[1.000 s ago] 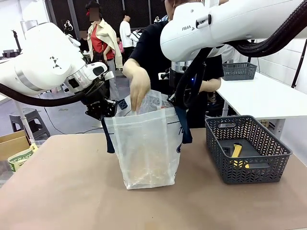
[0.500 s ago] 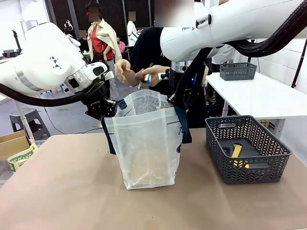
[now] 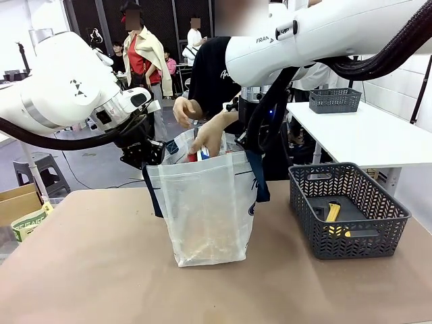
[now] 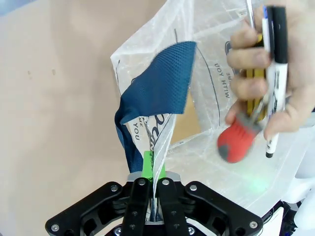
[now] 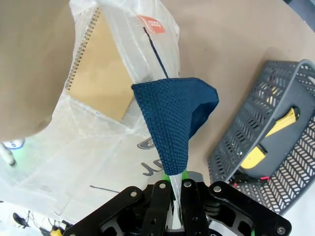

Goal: Transfer purchased items from the store into the shopping bag.
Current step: Move the Reusable shopping bag to the right side of the table.

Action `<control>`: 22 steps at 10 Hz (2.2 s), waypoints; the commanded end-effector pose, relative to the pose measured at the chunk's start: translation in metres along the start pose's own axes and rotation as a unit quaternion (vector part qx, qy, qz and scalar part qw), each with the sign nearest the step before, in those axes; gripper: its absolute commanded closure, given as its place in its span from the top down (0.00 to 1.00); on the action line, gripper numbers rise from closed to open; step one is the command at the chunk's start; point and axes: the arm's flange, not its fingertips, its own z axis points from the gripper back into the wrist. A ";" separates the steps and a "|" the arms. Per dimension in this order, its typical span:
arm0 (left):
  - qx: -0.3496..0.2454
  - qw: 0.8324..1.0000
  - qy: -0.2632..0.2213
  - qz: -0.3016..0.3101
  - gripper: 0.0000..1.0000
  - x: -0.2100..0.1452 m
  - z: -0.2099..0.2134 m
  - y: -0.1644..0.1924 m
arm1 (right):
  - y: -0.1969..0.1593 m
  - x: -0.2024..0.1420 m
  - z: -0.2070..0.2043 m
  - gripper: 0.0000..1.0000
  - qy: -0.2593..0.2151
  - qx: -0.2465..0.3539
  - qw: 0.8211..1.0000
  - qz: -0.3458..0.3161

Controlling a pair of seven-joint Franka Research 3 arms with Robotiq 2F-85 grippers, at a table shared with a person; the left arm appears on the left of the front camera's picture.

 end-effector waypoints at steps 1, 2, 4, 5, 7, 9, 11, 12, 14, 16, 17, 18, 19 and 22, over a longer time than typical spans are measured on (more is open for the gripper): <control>0.000 1.000 0.001 0.000 0.00 -0.001 -0.001 0.000 | 0.000 0.000 0.000 0.00 -0.001 0.000 1.000 0.000; 0.000 1.000 0.001 0.000 0.00 -0.001 -0.001 0.000 | 0.000 0.000 0.000 0.00 -0.001 0.000 1.000 0.000; 0.000 1.000 0.001 0.000 0.00 -0.001 -0.001 0.000 | 0.000 0.000 0.000 0.00 -0.001 0.000 1.000 0.000; 0.000 1.000 0.001 0.000 0.00 -0.001 -0.001 0.000 | 0.000 0.000 0.000 0.00 -0.001 0.000 1.000 0.000; 0.000 1.000 0.001 0.000 0.00 -0.001 -0.001 0.000 | 0.000 0.000 0.000 0.00 -0.001 0.000 1.000 0.000; 0.000 1.000 0.001 0.000 0.00 -0.001 -0.001 0.000 | 0.000 0.000 0.000 0.00 -0.001 0.000 1.000 0.000; 0.000 1.000 0.001 0.000 0.00 -0.001 -0.001 0.000 | 0.000 0.000 0.000 0.00 -0.001 0.000 1.000 0.000; 0.000 1.000 0.001 0.000 0.00 -0.001 -0.001 0.000 | 0.000 0.000 0.000 0.00 -0.001 0.000 1.000 0.000; 0.000 1.000 0.001 0.000 0.00 -0.001 -0.001 0.000 | 0.000 0.000 0.000 0.00 -0.001 0.000 1.000 0.000; 0.000 1.000 0.001 0.000 0.00 -0.001 -0.001 0.000 | 0.000 0.000 0.000 0.00 -0.001 0.000 1.000 0.000; 0.000 1.000 0.001 0.000 0.00 -0.001 -0.001 0.000 | 0.000 0.000 0.000 0.00 -0.001 0.000 1.000 0.000; 0.000 1.000 0.001 0.000 0.00 -0.001 -0.001 0.000 | 0.000 0.000 0.000 0.00 -0.001 0.000 1.000 0.000; 0.000 1.000 0.001 0.000 0.00 -0.001 -0.001 0.000 | 0.000 0.000 0.000 0.00 -0.001 0.000 1.000 0.000; 0.000 1.000 0.001 0.000 0.00 -0.001 -0.001 0.000 | 0.000 0.000 0.000 0.00 -0.001 0.000 1.000 0.000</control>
